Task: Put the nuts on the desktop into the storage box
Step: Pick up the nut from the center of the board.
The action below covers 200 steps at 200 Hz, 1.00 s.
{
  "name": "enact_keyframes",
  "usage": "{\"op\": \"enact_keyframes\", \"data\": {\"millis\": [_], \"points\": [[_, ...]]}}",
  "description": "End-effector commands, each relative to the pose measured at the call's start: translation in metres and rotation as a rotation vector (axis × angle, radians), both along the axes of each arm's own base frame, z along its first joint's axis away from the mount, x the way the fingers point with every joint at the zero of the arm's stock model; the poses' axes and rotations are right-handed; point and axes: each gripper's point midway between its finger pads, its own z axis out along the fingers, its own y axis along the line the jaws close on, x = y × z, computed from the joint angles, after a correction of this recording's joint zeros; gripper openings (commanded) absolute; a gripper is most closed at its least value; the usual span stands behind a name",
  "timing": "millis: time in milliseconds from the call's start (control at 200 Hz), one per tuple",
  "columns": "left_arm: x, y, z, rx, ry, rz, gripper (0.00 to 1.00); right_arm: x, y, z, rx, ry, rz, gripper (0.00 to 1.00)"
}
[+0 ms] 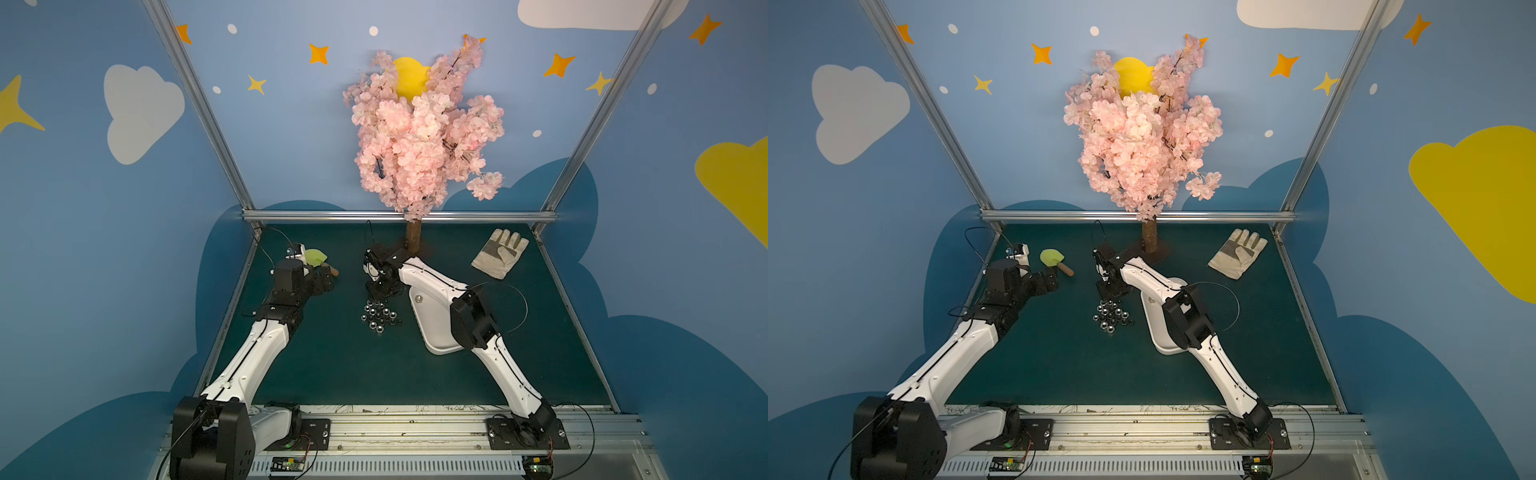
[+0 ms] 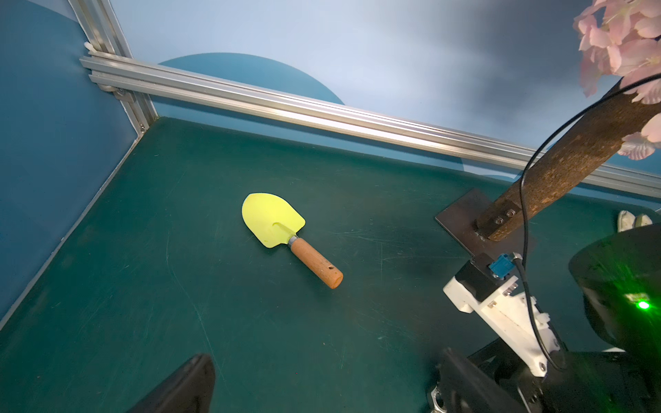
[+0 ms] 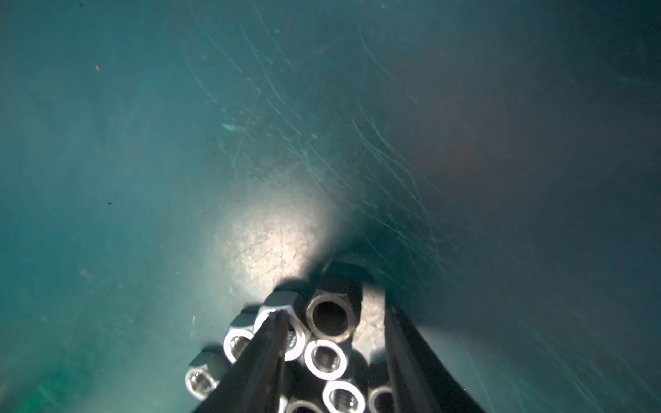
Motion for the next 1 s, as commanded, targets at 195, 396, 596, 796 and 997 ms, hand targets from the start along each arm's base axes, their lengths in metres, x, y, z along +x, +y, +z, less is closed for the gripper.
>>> {"op": "enact_keyframes", "data": {"millis": [195, 396, 596, 796, 997], "points": [[-0.004, 0.000, -0.001, 0.008, -0.006, 0.000, 1.00, 0.003, 0.008, 0.015, 0.062, 0.002, -0.035, 0.48], [-0.003, 0.000, -0.002, 0.007, -0.003, 0.001, 1.00, 0.017, 0.014, 0.022, 0.100, -0.057, -0.049, 0.48], [-0.004, 0.000, -0.001, 0.012, -0.007, 0.004, 1.00, 0.019, 0.005, -0.002, 0.028, -0.059, -0.084, 0.46], [-0.004, 0.000, -0.002, 0.013, -0.007, 0.004, 1.00, 0.007, -0.013, -0.021, -0.072, -0.044, -0.098, 0.42], [-0.004, 0.001, -0.002, 0.016, -0.008, 0.009, 1.00, -0.007, -0.023, -0.029, -0.141, -0.029, -0.080, 0.36]]}}
